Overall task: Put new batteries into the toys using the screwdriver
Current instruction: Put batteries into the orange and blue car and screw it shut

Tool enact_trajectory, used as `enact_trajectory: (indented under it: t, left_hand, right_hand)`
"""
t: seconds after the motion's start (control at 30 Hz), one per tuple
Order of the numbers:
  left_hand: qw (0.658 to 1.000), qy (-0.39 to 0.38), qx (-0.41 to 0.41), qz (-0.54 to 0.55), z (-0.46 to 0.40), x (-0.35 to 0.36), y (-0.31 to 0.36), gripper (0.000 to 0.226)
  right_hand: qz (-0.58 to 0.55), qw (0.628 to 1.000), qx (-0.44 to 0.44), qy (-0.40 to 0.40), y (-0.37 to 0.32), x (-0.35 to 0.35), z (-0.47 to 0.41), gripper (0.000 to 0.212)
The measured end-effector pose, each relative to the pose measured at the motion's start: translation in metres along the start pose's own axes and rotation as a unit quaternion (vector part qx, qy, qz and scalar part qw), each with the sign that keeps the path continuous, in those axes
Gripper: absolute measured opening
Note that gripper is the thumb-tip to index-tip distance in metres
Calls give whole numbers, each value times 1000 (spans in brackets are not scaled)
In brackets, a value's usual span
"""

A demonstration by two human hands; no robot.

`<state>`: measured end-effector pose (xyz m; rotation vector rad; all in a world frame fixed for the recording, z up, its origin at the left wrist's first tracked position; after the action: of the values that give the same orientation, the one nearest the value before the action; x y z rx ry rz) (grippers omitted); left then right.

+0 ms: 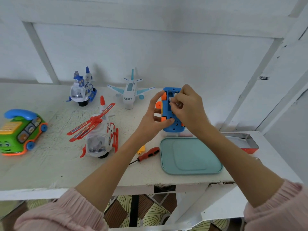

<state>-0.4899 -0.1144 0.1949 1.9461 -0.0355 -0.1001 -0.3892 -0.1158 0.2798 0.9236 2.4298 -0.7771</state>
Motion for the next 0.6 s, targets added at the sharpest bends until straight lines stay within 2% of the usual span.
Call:
enact_trajectory:
  t: [0.17,0.33,0.4,0.53,0.6]
  left_hand:
    - [1000,5,1,-2,0,-2,0,79]
    - [1000,1,9,-19,-1,-2,1,81]
    - [1000,-2,12,-23,-1,-1,1,82]
    - [999,-6,14,-30,-2,0,0,81]
    - [999,-7,14,-35,-3,0,-1,81]
  right_hand:
    - [-25,999,11,-44,-1,7,2,4]
    - [-44,995,-10,-89,-2,8,7,18]
    - [-47,994,14,-99,3,9,7,22]
    - [5,997,36,-74,16,6,2,34]
    - [-2,995,43,-88,22,7,2,35]
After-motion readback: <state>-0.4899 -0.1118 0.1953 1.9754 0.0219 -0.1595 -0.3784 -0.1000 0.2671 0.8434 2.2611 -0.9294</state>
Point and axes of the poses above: each hand's wrist, its own z-axis away from the middle knuckle, its own x-axis out of the palm, y = z × x, the point moved 9 cm from there along -z, towards the middle knuckle, and after that the axes turned 8 degrees about x, right-handed, at the moved point
